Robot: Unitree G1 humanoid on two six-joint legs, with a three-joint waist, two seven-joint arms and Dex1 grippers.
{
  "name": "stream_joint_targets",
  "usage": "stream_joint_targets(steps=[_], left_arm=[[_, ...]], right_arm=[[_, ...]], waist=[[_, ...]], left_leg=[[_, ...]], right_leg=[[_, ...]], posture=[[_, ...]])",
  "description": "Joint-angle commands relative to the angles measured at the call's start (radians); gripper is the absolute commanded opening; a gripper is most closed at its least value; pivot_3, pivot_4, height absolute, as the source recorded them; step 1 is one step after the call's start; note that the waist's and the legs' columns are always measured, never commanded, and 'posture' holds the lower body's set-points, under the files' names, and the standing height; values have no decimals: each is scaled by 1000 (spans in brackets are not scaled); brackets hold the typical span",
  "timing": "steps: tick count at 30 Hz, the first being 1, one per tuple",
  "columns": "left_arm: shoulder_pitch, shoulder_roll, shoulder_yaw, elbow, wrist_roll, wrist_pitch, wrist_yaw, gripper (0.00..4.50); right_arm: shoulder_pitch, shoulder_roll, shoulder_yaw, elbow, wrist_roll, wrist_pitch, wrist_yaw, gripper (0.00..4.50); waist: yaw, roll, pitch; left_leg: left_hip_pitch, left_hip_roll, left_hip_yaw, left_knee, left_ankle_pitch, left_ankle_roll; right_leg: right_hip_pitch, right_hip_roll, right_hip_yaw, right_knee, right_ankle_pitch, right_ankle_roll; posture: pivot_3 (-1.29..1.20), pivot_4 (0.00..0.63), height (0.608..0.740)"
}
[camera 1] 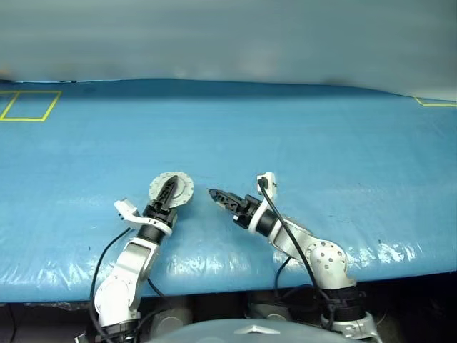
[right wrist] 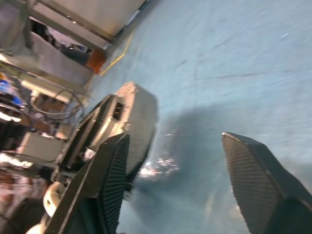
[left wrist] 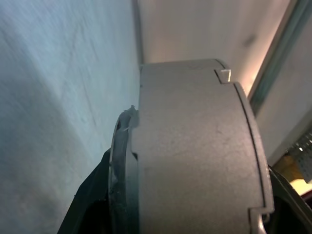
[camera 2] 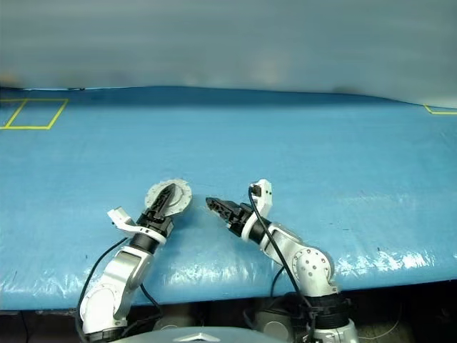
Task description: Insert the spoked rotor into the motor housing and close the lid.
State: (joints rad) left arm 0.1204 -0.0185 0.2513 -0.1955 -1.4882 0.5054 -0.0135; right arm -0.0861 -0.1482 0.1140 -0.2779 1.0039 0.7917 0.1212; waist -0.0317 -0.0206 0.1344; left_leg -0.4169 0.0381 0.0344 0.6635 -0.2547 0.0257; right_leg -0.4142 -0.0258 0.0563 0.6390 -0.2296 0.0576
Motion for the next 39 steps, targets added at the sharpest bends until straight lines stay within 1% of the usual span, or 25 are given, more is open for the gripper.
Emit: stream_joint_targets(steps=[1,2,7,10,14,17,18,22,25,28,30,34,35,38,39], left_arm=[[-115,39,39,42,72,-39,-26,2447],[-146,50,52,75,90,-45,-27,2447],[-371,121,125,317,158,-54,-56,2447],[-508,161,158,478,215,-64,-98,2447],[-705,208,200,739,299,-88,-159,2447],[-830,234,203,915,389,-116,-207,2447],[-869,242,205,974,419,-128,-222,2447],[-1006,266,230,1187,515,-188,-257,2447],[-1091,271,250,1317,577,-232,-217,2447],[-1136,267,259,1389,631,-251,-193,2447],[-1144,270,256,1409,672,-241,-183,3165],[-1092,297,250,1418,741,-186,-128,4295],[-1077,303,252,1417,753,-177,-113,4437],[-1013,332,239,1390,797,-104,-92,4437],[-980,343,213,1357,825,-65,-101,4437]], right_arm=[[12,-63,65,-106,-183,-115,86,4280],[21,-83,83,-120,-242,-158,105,4479],[96,-165,164,-167,-493,-341,173,4500],[141,-178,197,-160,-601,-406,169,4500],[179,-179,243,-131,-802,-512,114,4500],[198,-147,249,-117,-871,-543,78,4500],[201,-138,251,-111,-894,-552,69,4500],[212,-118,255,-86,-944,-587,78,4500],[220,-107,252,-81,-958,-581,88,4500],[225,-102,254,-78,-975,-572,94,4500],[231,-94,253,-80,-980,-566,95,4500],[245,-72,247,-74,-980,-554,96,4500],[245,-67,246,-70,-982,-554,97,4500],[236,-43,242,-63,-970,-543,104,4500],[230,-41,245,-57,-974,-541,111,4500]], waist=[[5,0,0],[7,0,0],[15,-3,1],[17,-6,3],[19,-10,6],[19,-12,7],[19,-12,7],[17,-13,8],[18,-14,8],[18,-14,8],[18,-14,8],[14,-13,8],[10,-13,7],[-11,-10,6],[-17,-10,5]], left_leg=[[0,0,0,0,0,0],[0,0,0,0,0,-1],[0,-1,0,0,1,-1],[0,-2,0,1,1,-2],[0,-2,0,1,2,-3],[0,-2,0,0,2,-3],[-1,-2,0,0,2,-3],[-2,-2,-1,-1,2,-4],[-2,-1,-2,-1,2,-4],[-2,-1,-2,-2,2,-4],[-3,-1,-3,-2,3,-4],[-1,-1,-3,-1,3,-5],[1,-1,-3,-2,3,-5],[7,0,-2,-3,3,-6],[9,0,-2,-3,3,-6]], right_leg=[[0,0,0,1,0,0],[0,1,0,1,0,-1],[1,1,-1,2,0,0],[1,1,-1,2,0,0],[0,1,-2,2,0,0],[0,1,-2,2,1,2],[0,1,-3,2,3,5],[-1,0,-4,1,3,6],[-1,0,-4,1,3,6],[-1,0,-5,2,3,6],[-1,0,-6,2,3,6],[0,0,-6,3,3,6],[2,0,-6,4,3,6],[5,0,-4,5,3,5],[5,0,-3,6,3,5]], posture=[[0,150,740],[0,150,740],[0,150,740],[0,150,740],[0,150,740],[0,150,740],[0,150,740],[0,150,740],[0,150,740],[0,150,740],[0,150,740],[0,150,740],[0,150,740],[0,150,740],[0,150,740]])
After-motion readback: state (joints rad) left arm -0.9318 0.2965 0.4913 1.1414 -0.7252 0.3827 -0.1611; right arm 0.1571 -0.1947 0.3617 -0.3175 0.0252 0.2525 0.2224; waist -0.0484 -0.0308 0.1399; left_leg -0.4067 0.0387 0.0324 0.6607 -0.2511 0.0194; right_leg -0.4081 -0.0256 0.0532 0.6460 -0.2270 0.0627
